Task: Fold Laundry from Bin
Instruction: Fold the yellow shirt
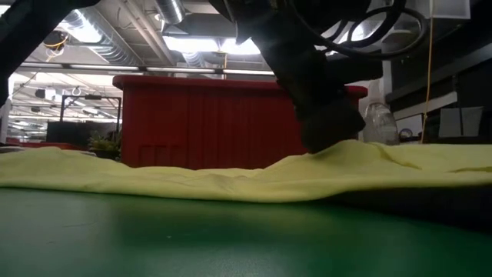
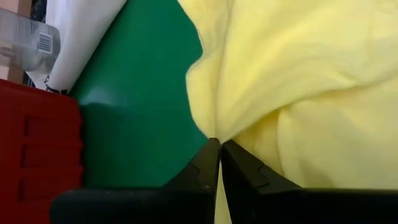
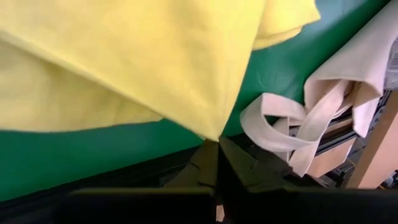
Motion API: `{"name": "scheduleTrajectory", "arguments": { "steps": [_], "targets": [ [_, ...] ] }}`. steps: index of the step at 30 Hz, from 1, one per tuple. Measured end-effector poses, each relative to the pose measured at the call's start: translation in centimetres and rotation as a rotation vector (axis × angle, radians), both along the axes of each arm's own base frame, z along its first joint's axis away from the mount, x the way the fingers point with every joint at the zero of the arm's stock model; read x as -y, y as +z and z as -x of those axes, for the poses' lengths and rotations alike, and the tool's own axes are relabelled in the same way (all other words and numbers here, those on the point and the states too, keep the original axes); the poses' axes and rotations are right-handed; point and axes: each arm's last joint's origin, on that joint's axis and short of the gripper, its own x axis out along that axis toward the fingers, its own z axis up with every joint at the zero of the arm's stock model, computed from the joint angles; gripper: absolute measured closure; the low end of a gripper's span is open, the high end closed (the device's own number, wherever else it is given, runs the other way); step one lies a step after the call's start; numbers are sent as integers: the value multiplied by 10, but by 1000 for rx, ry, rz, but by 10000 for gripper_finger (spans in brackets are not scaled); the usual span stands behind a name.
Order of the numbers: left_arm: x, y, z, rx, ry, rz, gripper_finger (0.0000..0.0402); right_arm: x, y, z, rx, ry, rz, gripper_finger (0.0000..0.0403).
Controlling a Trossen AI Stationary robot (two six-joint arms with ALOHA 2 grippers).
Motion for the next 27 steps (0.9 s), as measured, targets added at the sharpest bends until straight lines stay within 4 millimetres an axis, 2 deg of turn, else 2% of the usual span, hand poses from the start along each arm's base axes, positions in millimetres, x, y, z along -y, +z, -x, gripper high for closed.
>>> {"name": "scheduleTrajectory", "arguments": {
  "steps": [16,22,27],
  "targets": [
    [1,0,0,3,1,4,300,1,1,5,-129,-40,-31,394],
    [3,0,0,4,-1,5,291,3,2,6,-141,-42,-11,323],
    [3,7,2,10,-6,4,303,7,6,9,-176,-47,48,270]
  ]
}}
